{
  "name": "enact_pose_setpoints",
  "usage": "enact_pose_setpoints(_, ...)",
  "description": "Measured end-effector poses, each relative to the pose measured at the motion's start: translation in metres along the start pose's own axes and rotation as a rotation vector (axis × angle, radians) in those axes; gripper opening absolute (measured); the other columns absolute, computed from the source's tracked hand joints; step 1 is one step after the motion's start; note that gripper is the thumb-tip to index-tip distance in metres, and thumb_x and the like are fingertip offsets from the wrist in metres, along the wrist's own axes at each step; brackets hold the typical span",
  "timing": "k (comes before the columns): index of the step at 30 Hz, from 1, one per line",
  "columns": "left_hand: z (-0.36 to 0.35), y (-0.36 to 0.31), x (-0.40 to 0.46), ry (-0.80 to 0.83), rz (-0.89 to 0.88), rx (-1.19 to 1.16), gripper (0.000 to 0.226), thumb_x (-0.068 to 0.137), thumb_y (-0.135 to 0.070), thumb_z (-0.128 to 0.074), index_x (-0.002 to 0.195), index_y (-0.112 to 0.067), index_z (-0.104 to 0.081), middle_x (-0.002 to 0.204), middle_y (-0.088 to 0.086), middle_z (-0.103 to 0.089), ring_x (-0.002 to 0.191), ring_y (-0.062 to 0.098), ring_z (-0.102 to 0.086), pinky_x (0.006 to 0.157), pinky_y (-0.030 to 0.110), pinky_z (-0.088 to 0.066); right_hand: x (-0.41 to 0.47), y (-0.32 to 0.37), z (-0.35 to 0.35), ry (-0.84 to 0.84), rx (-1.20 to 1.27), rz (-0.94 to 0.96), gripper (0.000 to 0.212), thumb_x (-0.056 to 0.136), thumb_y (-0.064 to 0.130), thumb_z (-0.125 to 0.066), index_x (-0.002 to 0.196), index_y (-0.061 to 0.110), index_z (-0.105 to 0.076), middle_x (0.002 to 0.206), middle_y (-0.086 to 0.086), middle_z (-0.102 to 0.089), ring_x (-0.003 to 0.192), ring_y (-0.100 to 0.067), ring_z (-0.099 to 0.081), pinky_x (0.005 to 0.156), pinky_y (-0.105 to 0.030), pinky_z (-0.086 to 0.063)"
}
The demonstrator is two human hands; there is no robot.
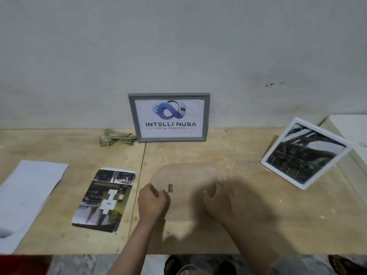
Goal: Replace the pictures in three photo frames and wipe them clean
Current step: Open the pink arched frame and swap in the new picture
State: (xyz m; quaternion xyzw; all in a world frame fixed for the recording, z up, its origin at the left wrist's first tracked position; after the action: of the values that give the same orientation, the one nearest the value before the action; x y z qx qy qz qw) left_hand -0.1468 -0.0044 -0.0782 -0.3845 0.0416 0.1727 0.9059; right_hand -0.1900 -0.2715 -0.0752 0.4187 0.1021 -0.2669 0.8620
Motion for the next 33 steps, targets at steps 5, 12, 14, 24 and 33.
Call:
enact_pose_setpoints(5,-0.003,0.006,0.001,0.038,-0.032,0.039,0.019,0.081,-0.025,-0.062,0.080,-0.011,-0.048,0.087,0.011,-0.056,0.084,0.030,-0.054,0.068,0.034,-0.043,0.008,0.007,-0.011,0.011,-0.070,0.010,0.068,0.090,0.027,-0.055,0.147,0.006,-0.023,0.154,-0.014,-0.019,0.144,-0.027,-0.013,0.113,-0.034,-0.018)
enact_pose_setpoints(12,-0.007,0.007,-0.006,0.064,-0.088,0.101,0.021,0.082,-0.024,-0.062,0.091,-0.009,-0.050,0.096,0.010,-0.055,0.094,0.029,-0.053,0.077,0.034,-0.042,0.008,-0.004,-0.021,-0.023,-0.148,-0.018,0.059,0.083,0.032,-0.061,0.131,0.005,-0.042,0.140,-0.018,-0.038,0.131,-0.034,-0.034,0.106,-0.039,-0.033)
enact_pose_setpoints(14,-0.006,0.010,-0.006,0.068,-0.084,0.098,0.024,0.083,-0.023,-0.062,0.097,-0.008,-0.052,0.099,0.011,-0.055,0.096,0.030,-0.053,0.078,0.033,-0.041,0.007,-0.006,-0.025,-0.027,-0.153,-0.021,0.056,0.082,0.034,-0.062,0.127,0.007,-0.045,0.139,-0.017,-0.039,0.128,-0.035,-0.037,0.104,-0.040,-0.036)
enact_pose_setpoints(24,-0.009,0.016,-0.011,0.156,-0.108,0.106,0.029,0.080,-0.025,-0.060,0.100,-0.012,-0.043,0.090,0.012,-0.055,0.094,0.035,-0.053,0.066,0.032,-0.040,0.014,-0.012,-0.039,0.028,-0.287,0.045,0.061,0.079,0.044,-0.055,0.129,0.011,-0.044,0.144,-0.015,-0.033,0.135,-0.035,-0.027,0.109,-0.042,-0.025)
enact_pose_setpoints(33,-0.019,0.020,-0.020,0.310,-0.162,0.330,0.102,0.075,-0.056,-0.066,0.150,-0.011,-0.013,0.160,0.007,-0.002,0.140,0.031,-0.016,0.110,0.036,-0.026,-0.004,-0.017,-0.036,0.209,-0.331,0.252,0.139,0.033,0.084,-0.048,0.150,0.016,-0.016,0.158,-0.013,0.001,0.146,-0.025,0.007,0.117,-0.038,-0.004)
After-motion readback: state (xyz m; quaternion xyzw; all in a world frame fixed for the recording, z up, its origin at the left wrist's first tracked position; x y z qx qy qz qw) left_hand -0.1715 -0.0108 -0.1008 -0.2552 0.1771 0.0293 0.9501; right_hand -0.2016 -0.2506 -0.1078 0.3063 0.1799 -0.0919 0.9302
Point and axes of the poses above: each hand's wrist, its own x-axis towards the middle knuckle, its own z-axis out of the back of the hand, y = z × x, the point moved 10 cm from there along x, towards the middle knuckle
